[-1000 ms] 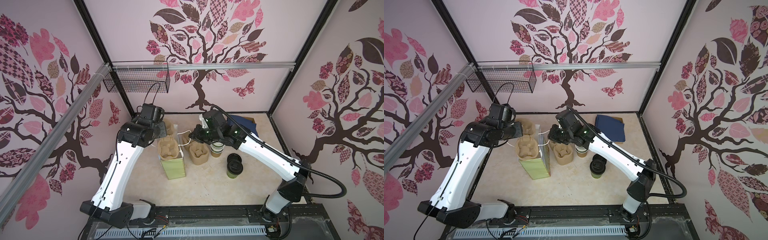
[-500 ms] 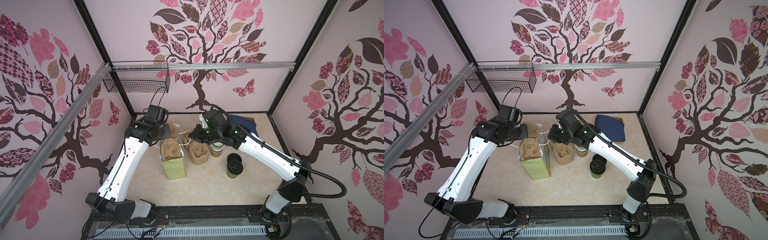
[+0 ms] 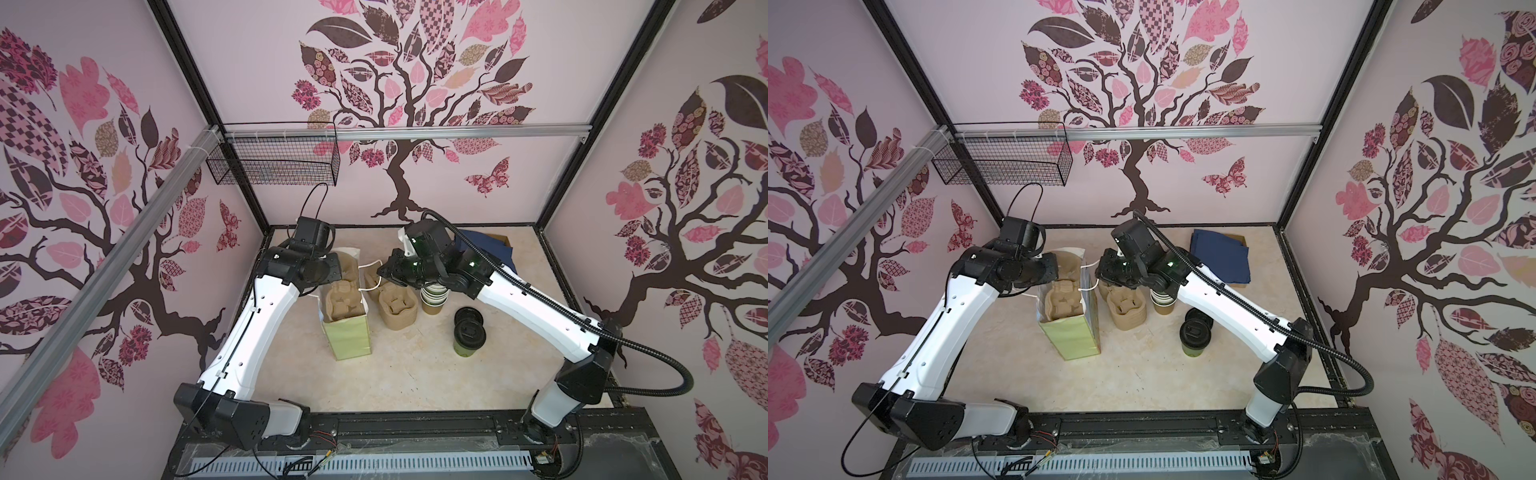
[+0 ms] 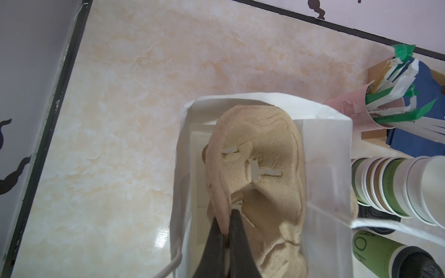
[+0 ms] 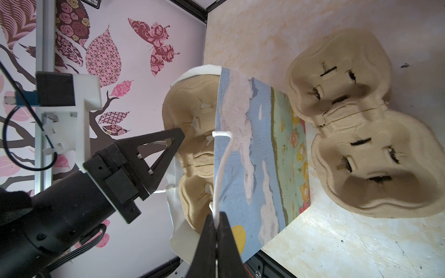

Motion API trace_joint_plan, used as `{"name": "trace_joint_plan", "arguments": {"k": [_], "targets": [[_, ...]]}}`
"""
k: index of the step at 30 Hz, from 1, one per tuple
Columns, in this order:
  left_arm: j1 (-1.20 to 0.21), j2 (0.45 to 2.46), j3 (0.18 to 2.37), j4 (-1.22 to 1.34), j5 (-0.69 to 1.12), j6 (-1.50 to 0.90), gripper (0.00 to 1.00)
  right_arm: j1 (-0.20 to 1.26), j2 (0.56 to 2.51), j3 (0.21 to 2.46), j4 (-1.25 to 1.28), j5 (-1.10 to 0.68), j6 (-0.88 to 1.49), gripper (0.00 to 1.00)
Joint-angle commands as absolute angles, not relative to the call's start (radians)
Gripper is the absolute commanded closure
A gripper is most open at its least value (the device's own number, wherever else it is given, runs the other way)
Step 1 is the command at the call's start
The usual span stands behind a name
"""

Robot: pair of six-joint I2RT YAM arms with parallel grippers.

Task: Pack a coffee takeout order
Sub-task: Place the cup tray in the takeout bag.

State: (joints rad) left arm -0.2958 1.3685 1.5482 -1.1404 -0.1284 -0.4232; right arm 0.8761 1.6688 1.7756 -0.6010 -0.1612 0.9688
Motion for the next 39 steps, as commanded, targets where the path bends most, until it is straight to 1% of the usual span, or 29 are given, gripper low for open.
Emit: {"name": "trace_joint_plan", "arguments": {"k": [1, 5, 13, 17, 22, 25, 28, 30, 34, 37, 38, 39], "targets": [[-0.291, 1.353, 1.492, -1.096, -0.110, -0.435, 1.00, 0.884, 1.655, 1.827, -0.601, -0.173, 0.967, 1.00], [-0.291, 1.352, 1.454, -1.078, -0.105, -0.445, 1.00, 0.884, 1.658, 1.830, -0.600, -0.175, 0.968, 1.00], [-0.291, 1.346, 1.455, -1.070, -0.142, -0.446, 0.65, 0.884, 1.661, 1.830, -0.607, -0.169, 0.962, 1.00], [-0.291, 1.335, 1.525, -1.094, -0.175, -0.435, 0.56, 0.884, 1.664, 1.830, -0.609, -0.170, 0.959, 1.00], [-0.291, 1.340, 1.636, -1.141, -0.199, -0.425, 0.46, 0.884, 1.667, 1.829, -0.609, -0.172, 0.959, 1.00], [-0.291, 1.345, 1.726, -1.161, -0.193, -0.425, 0.43, 0.884, 1.667, 1.827, -0.611, -0.172, 0.957, 1.00], [-0.291, 1.351, 1.821, -1.178, -0.145, -0.432, 0.40, 0.884, 1.666, 1.824, -0.610, -0.170, 0.955, 1.00], [-0.292, 1.353, 1.887, -1.199, -0.118, -0.437, 0.36, 0.884, 1.667, 1.824, -0.613, -0.167, 0.952, 0.99], [-0.290, 1.374, 2.080, -1.308, -0.047, -0.416, 0.34, 0.884, 1.667, 1.823, -0.617, -0.166, 0.950, 0.99], [-0.291, 1.407, 2.246, -1.495, -0.136, -0.380, 0.33, 0.884, 1.667, 1.822, -0.619, -0.162, 0.944, 0.99], [-0.290, 1.409, 2.275, -1.553, -0.187, -0.370, 0.31, 0.884, 1.666, 1.822, -0.621, -0.160, 0.943, 0.98], [-0.291, 1.401, 2.277, -1.604, -0.244, -0.361, 0.23, 0.884, 1.666, 1.822, -0.622, -0.160, 0.940, 0.98]]}}
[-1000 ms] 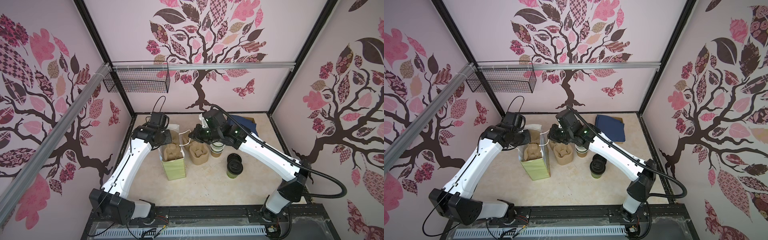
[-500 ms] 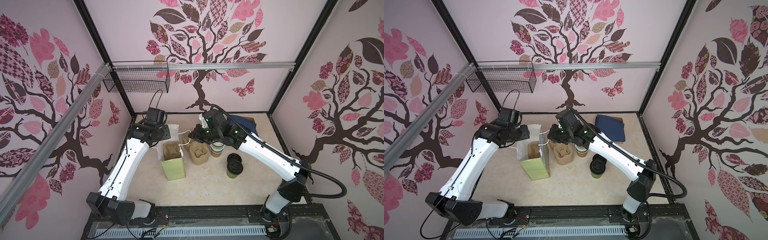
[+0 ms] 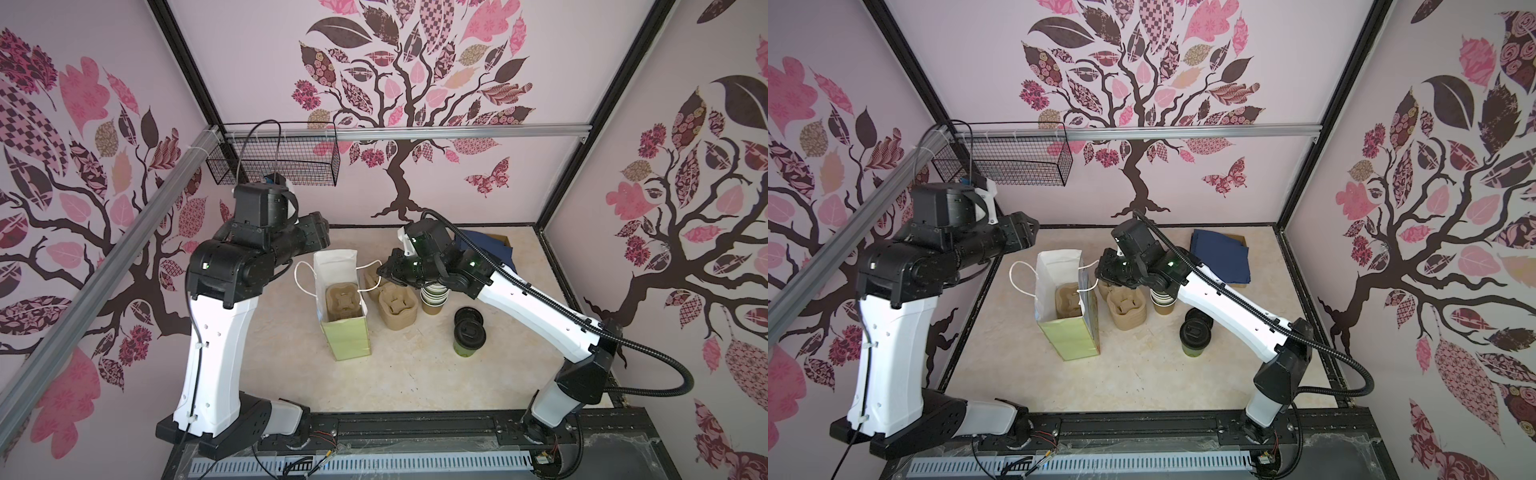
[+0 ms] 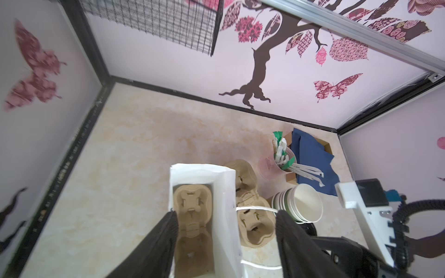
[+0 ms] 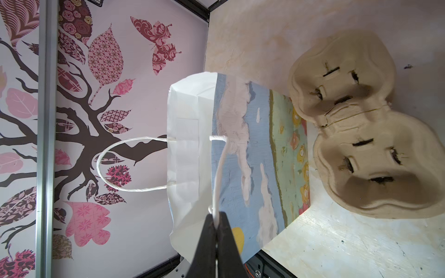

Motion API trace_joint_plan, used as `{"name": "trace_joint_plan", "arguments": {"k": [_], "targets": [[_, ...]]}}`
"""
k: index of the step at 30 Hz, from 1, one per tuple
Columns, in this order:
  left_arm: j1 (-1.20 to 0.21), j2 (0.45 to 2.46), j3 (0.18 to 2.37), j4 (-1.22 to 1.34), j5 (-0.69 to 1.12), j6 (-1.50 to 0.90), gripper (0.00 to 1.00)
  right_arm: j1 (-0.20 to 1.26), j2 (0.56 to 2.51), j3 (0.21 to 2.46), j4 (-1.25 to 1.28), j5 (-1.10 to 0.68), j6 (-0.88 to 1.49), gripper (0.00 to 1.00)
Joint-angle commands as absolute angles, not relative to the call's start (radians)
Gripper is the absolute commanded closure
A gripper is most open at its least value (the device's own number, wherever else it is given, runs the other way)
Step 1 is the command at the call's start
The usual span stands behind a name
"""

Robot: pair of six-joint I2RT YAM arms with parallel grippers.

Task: Pack a coffee takeout order
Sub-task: Place the cup tray in the takeout bag, then shake the takeout bag at the center of the table.

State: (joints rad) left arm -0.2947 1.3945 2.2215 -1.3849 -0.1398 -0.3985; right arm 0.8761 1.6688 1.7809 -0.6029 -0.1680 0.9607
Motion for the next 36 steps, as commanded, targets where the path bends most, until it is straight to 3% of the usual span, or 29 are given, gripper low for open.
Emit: {"name": "trace_joint_plan", "arguments": {"k": [1, 9, 16, 20, 24, 33, 36], "targets": [[-0.289, 1.382, 2.250, -1.634, -0.291, -0.352, 0.16, 0.884, 1.666, 1.822, -0.623, -0.160, 0.939, 0.98], [-0.286, 1.220, 1.797, -1.565, -0.238, -0.425, 0.04, 0.884, 1.661, 1.819, -0.635, -0.155, 0.936, 0.98], [-0.266, 1.226, 1.656, -1.412, -0.109, -0.438, 0.03, 0.884, 1.655, 1.810, -0.634, -0.158, 0.937, 0.98], [-0.197, 1.244, 1.602, -1.337, -0.058, -0.422, 0.12, 0.884, 1.655, 1.807, -0.629, -0.165, 0.939, 0.98], [-0.140, 1.261, 1.565, -1.279, 0.000, -0.410, 0.30, 0.884, 1.656, 1.812, -0.626, -0.163, 0.941, 0.98], [-0.138, 1.296, 1.503, -1.220, 0.020, -0.417, 0.40, 0.884, 1.661, 1.818, -0.623, -0.161, 0.945, 0.98], [-0.138, 1.300, 1.471, -1.207, 0.014, -0.416, 0.52, 0.884, 1.663, 1.818, -0.621, -0.162, 0.945, 0.98]]}}
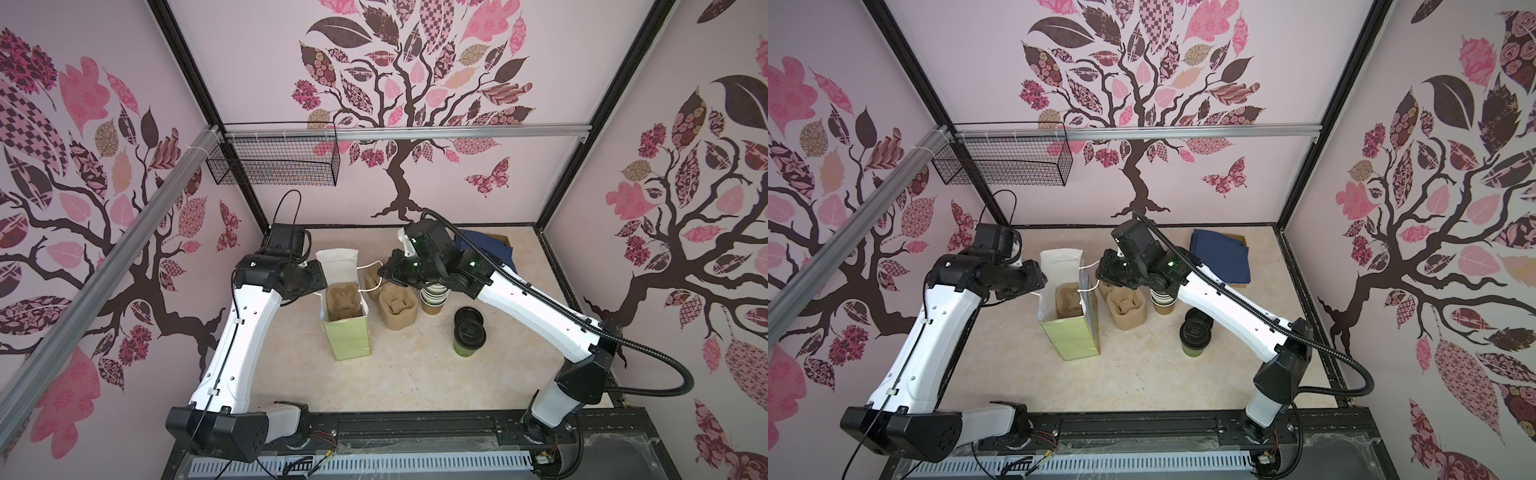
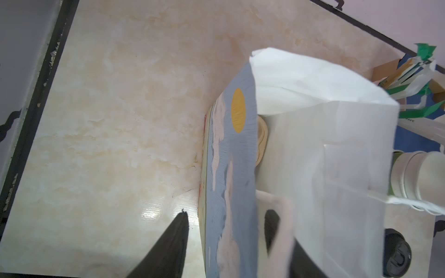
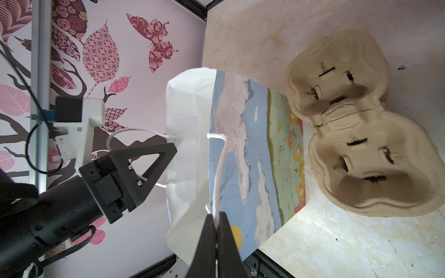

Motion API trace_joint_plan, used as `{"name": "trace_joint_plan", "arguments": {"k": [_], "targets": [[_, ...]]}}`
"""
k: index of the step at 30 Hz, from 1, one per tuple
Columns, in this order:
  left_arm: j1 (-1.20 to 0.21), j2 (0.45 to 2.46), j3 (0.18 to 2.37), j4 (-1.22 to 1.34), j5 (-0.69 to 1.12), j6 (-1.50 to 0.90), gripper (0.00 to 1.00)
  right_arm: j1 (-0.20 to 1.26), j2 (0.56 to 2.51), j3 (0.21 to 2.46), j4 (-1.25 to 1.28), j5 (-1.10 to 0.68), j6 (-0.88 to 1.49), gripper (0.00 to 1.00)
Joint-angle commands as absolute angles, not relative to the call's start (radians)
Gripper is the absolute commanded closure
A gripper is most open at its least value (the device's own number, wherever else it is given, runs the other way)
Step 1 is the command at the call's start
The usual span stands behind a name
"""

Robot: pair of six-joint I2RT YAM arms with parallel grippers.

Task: Pack a coffee takeout order
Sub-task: Shake the takeout bag at the center of the table.

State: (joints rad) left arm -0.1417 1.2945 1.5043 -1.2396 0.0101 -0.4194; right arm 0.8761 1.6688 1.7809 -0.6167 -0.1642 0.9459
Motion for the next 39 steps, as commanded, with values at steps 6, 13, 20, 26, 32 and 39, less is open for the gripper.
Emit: {"name": "trace_joint_plan", "arguments": {"k": [6, 13, 20, 26, 32, 39], "targets": [[-0.138, 1.295, 1.467, -1.212, -0.007, -0.404, 0.72, 0.884, 1.667, 1.818, -0.621, -0.169, 0.944, 0.98], [-0.138, 1.280, 1.580, -1.271, -0.023, -0.405, 0.54, 0.884, 1.669, 1.821, -0.621, -0.170, 0.942, 0.98], [-0.138, 1.232, 1.638, -1.314, -0.007, -0.457, 0.02, 0.884, 1.669, 1.818, -0.627, -0.170, 0.937, 0.98], [-0.138, 1.211, 1.615, -1.349, -0.017, -0.431, 0.02, 0.884, 1.672, 1.818, -0.627, -0.174, 0.936, 0.98], [-0.139, 1.224, 1.509, -1.315, 0.087, -0.396, 0.14, 0.884, 1.673, 1.828, -0.640, -0.172, 0.930, 0.98], [-0.144, 1.247, 1.471, -1.292, 0.074, -0.361, 0.49, 0.884, 1.678, 1.837, -0.643, -0.175, 0.931, 0.98]]}}
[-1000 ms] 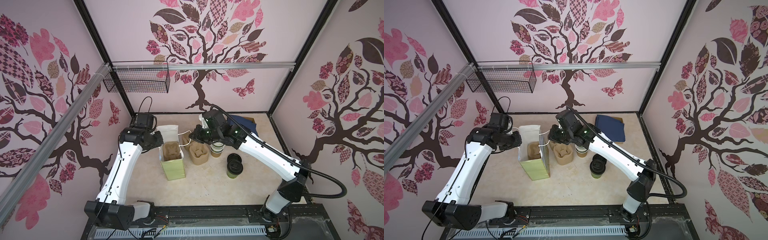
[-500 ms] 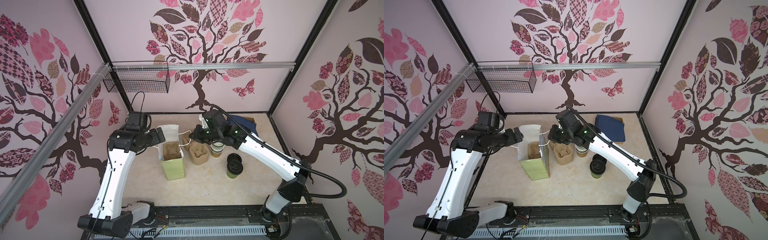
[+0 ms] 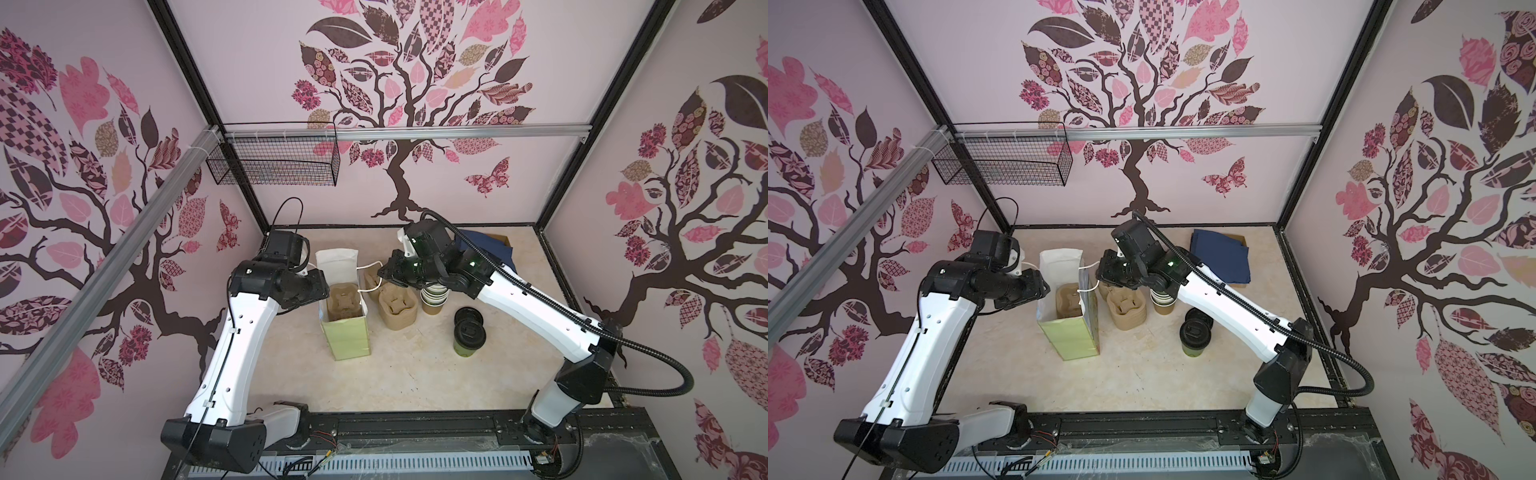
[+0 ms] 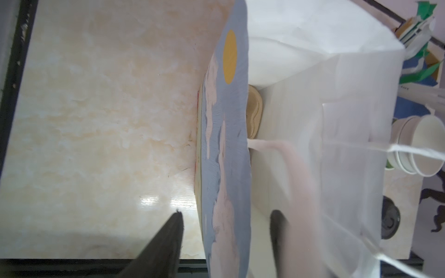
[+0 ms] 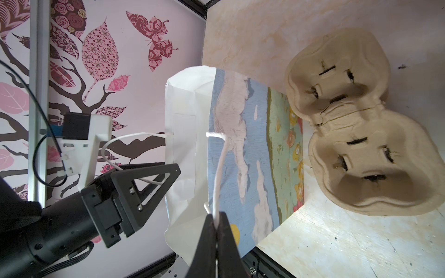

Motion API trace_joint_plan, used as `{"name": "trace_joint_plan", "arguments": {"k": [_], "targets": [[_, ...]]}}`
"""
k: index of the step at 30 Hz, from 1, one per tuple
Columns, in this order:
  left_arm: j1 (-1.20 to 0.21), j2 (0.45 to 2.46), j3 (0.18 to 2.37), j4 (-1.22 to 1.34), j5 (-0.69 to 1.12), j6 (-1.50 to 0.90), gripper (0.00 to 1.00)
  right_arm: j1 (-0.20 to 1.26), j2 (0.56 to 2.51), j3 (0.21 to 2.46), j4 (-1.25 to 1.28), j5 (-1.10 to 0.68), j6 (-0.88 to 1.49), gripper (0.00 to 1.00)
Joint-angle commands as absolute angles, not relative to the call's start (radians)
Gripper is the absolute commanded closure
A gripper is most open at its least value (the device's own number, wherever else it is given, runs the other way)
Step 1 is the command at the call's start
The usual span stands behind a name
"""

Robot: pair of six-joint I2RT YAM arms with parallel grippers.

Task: Pack a coffee takeout order
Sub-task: Shake the takeout bag at the center of the table.

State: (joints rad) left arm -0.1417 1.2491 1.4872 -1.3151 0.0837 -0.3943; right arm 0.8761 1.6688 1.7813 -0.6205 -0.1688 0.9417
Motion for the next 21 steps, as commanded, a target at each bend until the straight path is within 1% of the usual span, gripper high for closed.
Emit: {"name": "trace_joint_plan", "arguments": {"k": [1, 2, 3, 5, 7, 13, 15, 21], "targets": [[-0.144, 1.247, 1.471, -1.293, 0.055, -0.360, 0.56, 0.884, 1.680, 1.838, -0.644, -0.175, 0.930, 0.98], [-0.144, 1.247, 1.471, -1.288, 0.038, -0.357, 0.66, 0.884, 1.680, 1.838, -0.644, -0.175, 0.931, 0.98], [-0.144, 1.247, 1.468, -1.281, 0.030, -0.357, 0.71, 0.884, 1.680, 1.839, -0.644, -0.175, 0.930, 0.99], [-0.143, 1.251, 1.467, -1.266, 0.026, -0.360, 0.71, 0.884, 1.681, 1.839, -0.644, -0.175, 0.930, 0.99], [-0.142, 1.259, 1.472, -1.256, 0.027, -0.363, 0.74, 0.884, 1.681, 1.838, -0.646, -0.176, 0.931, 0.99], [-0.142, 1.245, 1.488, -1.248, 0.008, -0.360, 0.97, 0.884, 1.676, 1.836, -0.639, -0.196, 0.918, 0.99], [-0.141, 1.235, 1.475, -1.246, 0.005, -0.356, 1.00, 0.884, 1.669, 1.826, -0.619, -0.222, 0.913, 0.99], [-0.144, 1.176, 1.448, -1.208, 0.027, -0.346, 1.00, 0.889, 1.653, 1.797, -0.551, -0.306, 0.877, 1.00]]}}
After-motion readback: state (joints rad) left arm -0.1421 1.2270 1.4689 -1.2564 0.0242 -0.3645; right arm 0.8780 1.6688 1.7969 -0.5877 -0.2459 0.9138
